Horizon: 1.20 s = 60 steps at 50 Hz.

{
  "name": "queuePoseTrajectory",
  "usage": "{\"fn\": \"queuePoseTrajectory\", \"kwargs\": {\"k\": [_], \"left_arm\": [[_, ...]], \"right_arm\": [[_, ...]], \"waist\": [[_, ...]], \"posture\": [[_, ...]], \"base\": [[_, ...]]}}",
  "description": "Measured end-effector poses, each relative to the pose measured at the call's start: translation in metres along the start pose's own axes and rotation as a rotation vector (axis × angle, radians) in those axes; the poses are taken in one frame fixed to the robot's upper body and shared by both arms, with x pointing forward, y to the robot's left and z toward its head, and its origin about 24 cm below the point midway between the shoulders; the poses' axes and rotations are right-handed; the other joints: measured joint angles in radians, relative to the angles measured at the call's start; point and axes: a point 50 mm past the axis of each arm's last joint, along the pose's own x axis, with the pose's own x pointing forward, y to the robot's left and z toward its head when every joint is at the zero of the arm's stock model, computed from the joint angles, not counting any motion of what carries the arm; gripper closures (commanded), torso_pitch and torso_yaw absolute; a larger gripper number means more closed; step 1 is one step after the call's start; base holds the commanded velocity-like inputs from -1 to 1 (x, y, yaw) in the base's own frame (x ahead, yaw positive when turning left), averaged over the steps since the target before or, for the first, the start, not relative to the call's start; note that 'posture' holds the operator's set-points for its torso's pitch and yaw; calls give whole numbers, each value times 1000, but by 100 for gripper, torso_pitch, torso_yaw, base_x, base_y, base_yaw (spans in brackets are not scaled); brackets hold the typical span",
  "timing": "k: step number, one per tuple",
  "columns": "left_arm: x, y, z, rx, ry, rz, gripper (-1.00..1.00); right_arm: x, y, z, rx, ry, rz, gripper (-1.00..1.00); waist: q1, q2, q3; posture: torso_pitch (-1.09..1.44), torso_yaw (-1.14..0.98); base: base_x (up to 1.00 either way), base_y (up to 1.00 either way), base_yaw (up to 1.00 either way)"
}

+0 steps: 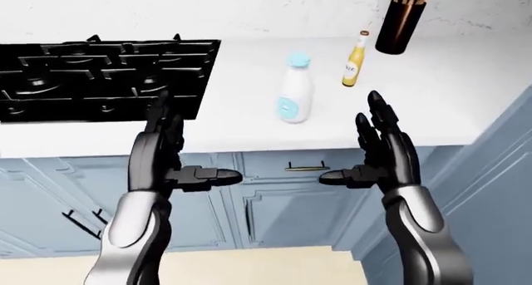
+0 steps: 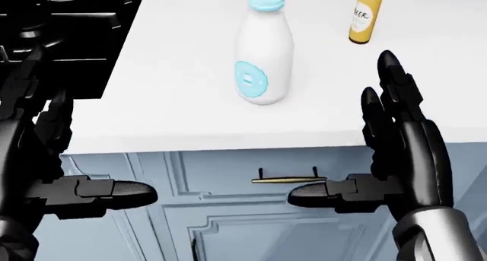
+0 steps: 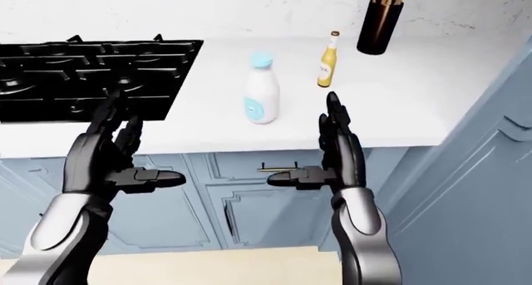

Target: Move the drinks to the dining counter.

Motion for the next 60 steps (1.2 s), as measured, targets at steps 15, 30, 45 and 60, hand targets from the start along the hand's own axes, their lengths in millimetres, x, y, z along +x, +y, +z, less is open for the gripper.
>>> {"fn": "queuePoseTrajectory", "kwargs": {"k": [15,30,45,60], "left_arm": [[-1,-2,0,-16,-9,-42,-100],[-2,8,6,-27,-47,-10,-100],[-1,13,14,-17,-78,16,-100],[1,13,9,-29,-57,2,-100]], "right_arm": [[-1,-7,6,-23,-31,-48,-100],[4,-1,4,-33,-33,-30,-100],[5,5,14,-11,-69,-1,-100],[9,1,10,-12,-51,-30,-100]], "waist": [[-14,-84,1],[-35,-62,27],[-7,-29,11],[-22,-38,27]], "posture": [[0,0],[0,0],[0,0],[0,0]], "base": [[0,-36,0],[1,0,0],[14,0,0],[16,0,0]]}}
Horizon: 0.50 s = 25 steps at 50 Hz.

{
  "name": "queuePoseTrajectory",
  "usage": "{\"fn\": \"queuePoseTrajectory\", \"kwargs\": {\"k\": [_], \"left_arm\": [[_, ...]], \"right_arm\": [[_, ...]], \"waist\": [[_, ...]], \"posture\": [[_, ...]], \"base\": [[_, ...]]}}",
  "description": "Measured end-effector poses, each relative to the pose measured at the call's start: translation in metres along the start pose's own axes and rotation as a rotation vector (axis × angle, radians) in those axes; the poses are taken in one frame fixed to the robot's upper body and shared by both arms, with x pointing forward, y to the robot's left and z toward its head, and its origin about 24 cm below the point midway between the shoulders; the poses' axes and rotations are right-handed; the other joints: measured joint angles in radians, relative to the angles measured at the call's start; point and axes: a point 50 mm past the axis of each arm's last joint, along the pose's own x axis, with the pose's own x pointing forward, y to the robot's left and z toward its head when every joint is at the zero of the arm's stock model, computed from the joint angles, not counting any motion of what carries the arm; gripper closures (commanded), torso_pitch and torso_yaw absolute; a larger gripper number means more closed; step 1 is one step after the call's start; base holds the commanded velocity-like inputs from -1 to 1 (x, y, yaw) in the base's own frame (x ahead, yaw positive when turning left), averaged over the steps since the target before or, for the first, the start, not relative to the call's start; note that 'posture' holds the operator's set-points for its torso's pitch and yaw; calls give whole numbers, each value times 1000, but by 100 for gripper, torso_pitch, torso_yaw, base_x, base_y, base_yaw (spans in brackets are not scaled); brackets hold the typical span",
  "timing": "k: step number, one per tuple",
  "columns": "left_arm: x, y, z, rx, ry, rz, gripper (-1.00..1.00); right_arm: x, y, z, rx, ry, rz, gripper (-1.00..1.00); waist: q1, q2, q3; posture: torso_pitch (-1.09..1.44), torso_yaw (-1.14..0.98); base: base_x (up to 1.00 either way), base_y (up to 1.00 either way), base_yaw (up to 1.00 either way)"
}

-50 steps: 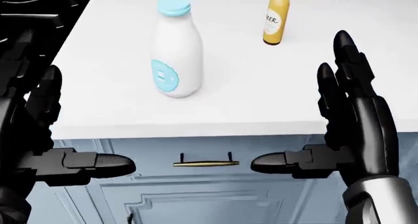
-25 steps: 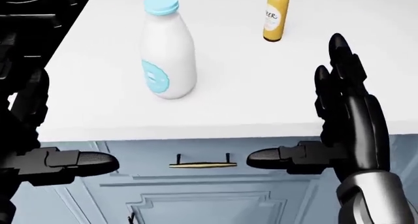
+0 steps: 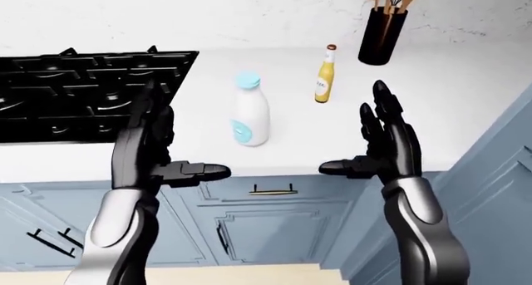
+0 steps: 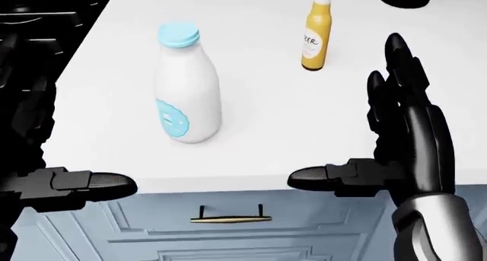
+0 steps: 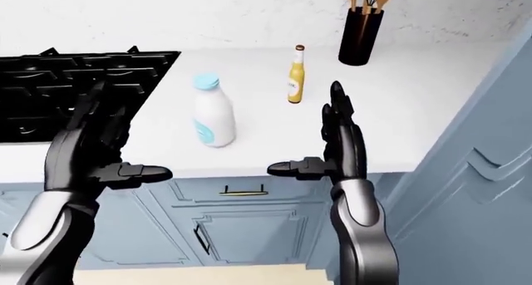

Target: Move the drinks to the dining counter.

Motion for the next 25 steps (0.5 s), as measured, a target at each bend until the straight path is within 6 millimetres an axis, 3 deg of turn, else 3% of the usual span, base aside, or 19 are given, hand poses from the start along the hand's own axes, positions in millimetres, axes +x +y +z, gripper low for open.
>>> {"fn": "queuePoseTrajectory", "kwargs": {"k": [3,4,6,9,13,16,18,21,25], "left_arm": [[1,0,-2,1,-6,2,-100],[1,1,-3,5,-5,5,-100],[1,5,-8,5,18,24,-100],[0,7,-12,8,43,40,-100],[1,4,-6,9,7,28,-100],[1,4,-4,9,-11,24,-100],[2,0,-8,-3,1,8,-100],[3,-1,-15,-9,41,-8,-100],[3,2,-10,-2,20,7,-100]], "right_arm": [[1,1,0,2,-10,6,-100],[2,2,-1,7,-10,10,-100],[2,6,-8,17,19,25,-100],[1,5,-11,22,44,28,-100],[3,3,-3,20,1,14,-100],[3,4,0,21,-22,20,-100],[3,1,-1,14,-18,9,-100],[3,-4,-10,12,26,-18,-100],[4,-1,-5,15,12,-9,-100]], "waist": [[-5,52,-7],[0,59,-12],[12,48,-3],[17,38,-7],[18,-7,-10],[21,-59,-18],[4,-48,-15],[-2,-50,-12],[0,-9,-4]], "posture": [[0,0],[0,0],[0,0],[0,0],[0,0],[0,0],[0,0],[0,0],[0,0]], "base": [[16,0,0],[15,0,0],[16,0,0],[16,0,0],[16,0,0],[16,0,0],[16,0,0],[16,0,0],[16,0,0]]}}
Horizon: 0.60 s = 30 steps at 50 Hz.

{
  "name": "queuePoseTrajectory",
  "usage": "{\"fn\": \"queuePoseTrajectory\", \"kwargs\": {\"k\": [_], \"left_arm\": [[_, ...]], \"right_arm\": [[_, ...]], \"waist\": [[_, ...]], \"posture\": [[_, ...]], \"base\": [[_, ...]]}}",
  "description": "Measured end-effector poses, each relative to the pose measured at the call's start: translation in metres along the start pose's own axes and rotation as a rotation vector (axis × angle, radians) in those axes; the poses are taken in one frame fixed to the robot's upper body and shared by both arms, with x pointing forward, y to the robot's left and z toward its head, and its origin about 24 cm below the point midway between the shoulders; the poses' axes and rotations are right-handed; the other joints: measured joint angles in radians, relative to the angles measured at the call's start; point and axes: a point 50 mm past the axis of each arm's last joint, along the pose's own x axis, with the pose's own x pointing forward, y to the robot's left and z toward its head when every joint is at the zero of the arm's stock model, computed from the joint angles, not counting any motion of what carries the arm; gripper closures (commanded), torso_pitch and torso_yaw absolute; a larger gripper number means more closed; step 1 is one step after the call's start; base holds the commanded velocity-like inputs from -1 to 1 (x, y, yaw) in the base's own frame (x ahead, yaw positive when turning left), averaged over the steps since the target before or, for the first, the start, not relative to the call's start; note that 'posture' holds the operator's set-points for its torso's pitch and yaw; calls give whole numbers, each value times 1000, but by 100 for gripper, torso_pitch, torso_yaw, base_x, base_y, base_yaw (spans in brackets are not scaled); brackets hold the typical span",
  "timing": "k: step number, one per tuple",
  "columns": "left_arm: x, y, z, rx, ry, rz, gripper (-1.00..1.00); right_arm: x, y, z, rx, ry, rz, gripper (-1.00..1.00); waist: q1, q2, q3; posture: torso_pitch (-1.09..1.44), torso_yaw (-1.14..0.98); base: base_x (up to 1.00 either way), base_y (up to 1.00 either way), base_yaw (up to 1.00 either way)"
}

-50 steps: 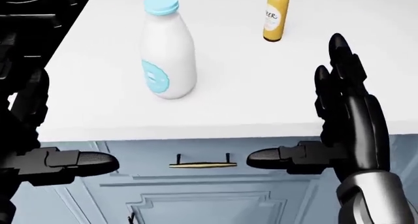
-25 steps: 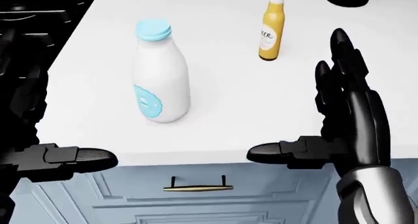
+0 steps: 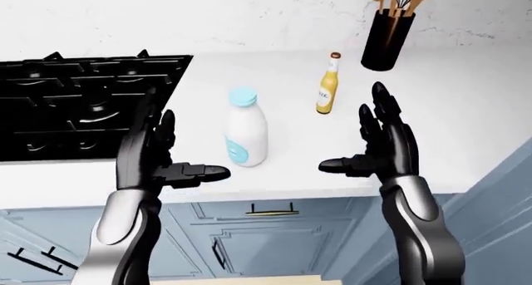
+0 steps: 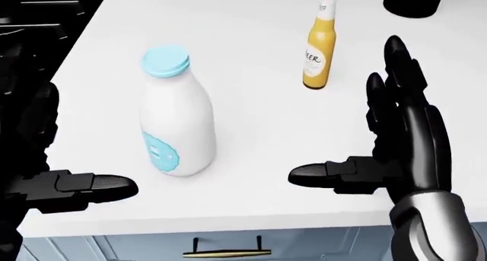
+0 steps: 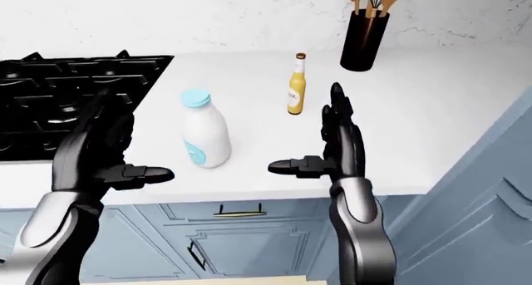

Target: Move the drinks to the dining counter.

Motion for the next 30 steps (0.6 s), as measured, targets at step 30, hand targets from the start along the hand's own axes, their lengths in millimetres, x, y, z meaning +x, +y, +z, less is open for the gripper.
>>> {"fn": "queuePoseTrajectory", "kwargs": {"k": [30], "left_arm": [[-25,8,20,20,-81,-15,-100]], "right_arm": [[31,-11,23,-52,-13,-56,-100]], "waist": [[11,1,-23]], "posture": [[0,0]], "base": [[5,0,0]]}}
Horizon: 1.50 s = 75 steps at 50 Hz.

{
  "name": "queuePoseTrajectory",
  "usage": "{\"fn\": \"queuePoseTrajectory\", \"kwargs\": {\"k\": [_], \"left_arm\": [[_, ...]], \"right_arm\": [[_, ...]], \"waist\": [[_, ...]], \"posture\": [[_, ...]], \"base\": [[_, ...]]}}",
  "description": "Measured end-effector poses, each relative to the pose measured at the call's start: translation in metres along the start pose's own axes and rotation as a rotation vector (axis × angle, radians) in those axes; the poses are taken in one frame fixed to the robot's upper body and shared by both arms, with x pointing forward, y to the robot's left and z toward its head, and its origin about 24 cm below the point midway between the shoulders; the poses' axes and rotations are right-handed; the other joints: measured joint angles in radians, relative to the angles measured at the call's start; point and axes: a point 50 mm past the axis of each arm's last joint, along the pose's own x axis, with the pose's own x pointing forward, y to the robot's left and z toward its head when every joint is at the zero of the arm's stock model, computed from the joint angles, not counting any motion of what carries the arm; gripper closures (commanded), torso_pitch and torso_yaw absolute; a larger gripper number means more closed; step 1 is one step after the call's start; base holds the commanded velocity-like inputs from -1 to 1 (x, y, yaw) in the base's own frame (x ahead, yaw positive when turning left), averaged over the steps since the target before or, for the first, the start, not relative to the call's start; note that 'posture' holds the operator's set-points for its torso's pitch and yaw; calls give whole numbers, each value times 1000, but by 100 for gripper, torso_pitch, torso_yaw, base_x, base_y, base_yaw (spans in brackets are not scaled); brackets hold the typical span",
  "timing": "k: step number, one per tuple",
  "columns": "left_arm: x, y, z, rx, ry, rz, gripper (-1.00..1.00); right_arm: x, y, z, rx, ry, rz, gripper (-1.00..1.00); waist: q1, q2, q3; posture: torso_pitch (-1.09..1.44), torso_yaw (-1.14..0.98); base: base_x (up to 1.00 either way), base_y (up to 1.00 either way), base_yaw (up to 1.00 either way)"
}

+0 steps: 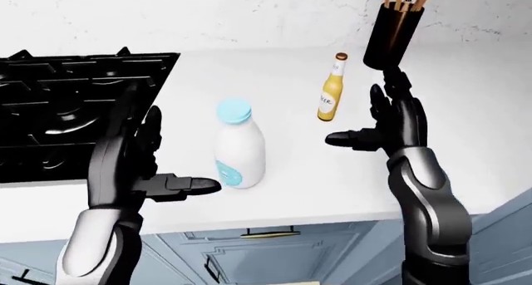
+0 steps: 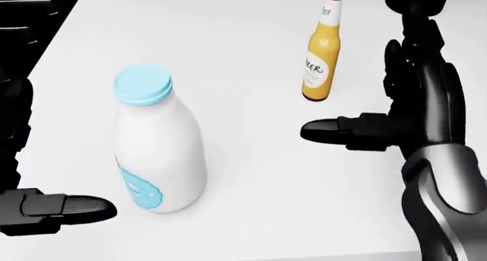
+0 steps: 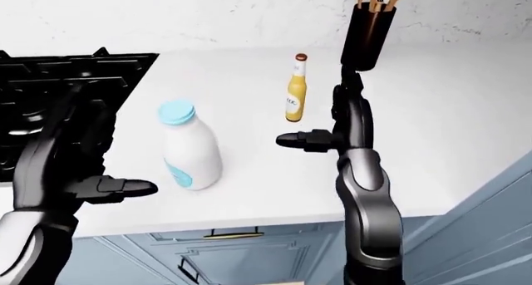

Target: Move the drinks to the dining counter.

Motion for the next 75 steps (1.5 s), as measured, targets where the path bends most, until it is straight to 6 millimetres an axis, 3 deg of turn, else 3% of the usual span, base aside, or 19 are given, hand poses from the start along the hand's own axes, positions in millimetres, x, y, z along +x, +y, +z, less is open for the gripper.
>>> {"fn": "queuePoseTrajectory", "kwargs": {"k": [7,12,21,31,35,36,38,39,40,42,45,51,56,75], "left_arm": [[1,-5,2,13,10,-18,-100],[0,-8,4,15,0,-28,-100],[0,-8,4,13,5,-22,-100],[-4,-6,10,4,-18,-28,-100],[-5,-8,12,4,-22,-35,-100],[-5,-8,13,4,-25,-36,-100],[-5,-7,15,5,-30,-35,-100],[-4,-6,15,5,-30,-34,-100],[-3,-6,14,6,-27,-33,-100],[-2,-7,12,6,-18,-37,-100],[-2,-8,10,5,-11,-41,-100],[-2,-7,11,7,-17,-36,-100],[-4,-7,13,7,-25,-38,-100],[-6,-8,11,9,-17,-42,-100]], "right_arm": [[46,-15,-8,-48,82,-74,-100],[71,-10,-19,-84,124,-77,-100],[99,12,-24,-148,147,-53,-100],[120,19,-21,-215,154,-83,-100],[122,19,-33,-225,179,-88,-100],[122,19,-36,-224,186,-87,-75],[121,21,-40,-225,197,-82,-65],[122,22,-41,-226,201,-79,-40],[122,23,-41,-227,203,-77,-26],[123,24,-41,-230,200,-74,-13],[124,26,-39,-232,188,-71,23],[124,31,-37,-240,175,-57,52],[124,30,-36,-243,165,-62,100],[119,22,-39,-237,138,-41,100]], "waist": [[-2,-4,9],[-5,-2,9],[-2,1,15],[1,3,12],[1,2,10],[1,3,10],[0,5,12],[0,7,13],[0,8,13],[1,9,14],[1,9,13],[2,7,11],[4,6,11],[8,1,7]], "posture": [[0,0],[0,0],[0,0],[0,0],[0,0],[0,0],[0,0],[0,0],[0,0],[0,0],[0,0],[0,0],[0,0],[0,0]], "base": [[0,0,0],[0,0,0],[0,0,0],[0,0,0],[0,0,0],[0,0,0],[0,0,0],[0,0,0],[0,0,0],[0,0,0],[0,0,0],[0,0,0],[0,0,0],[0,0,0]]}}
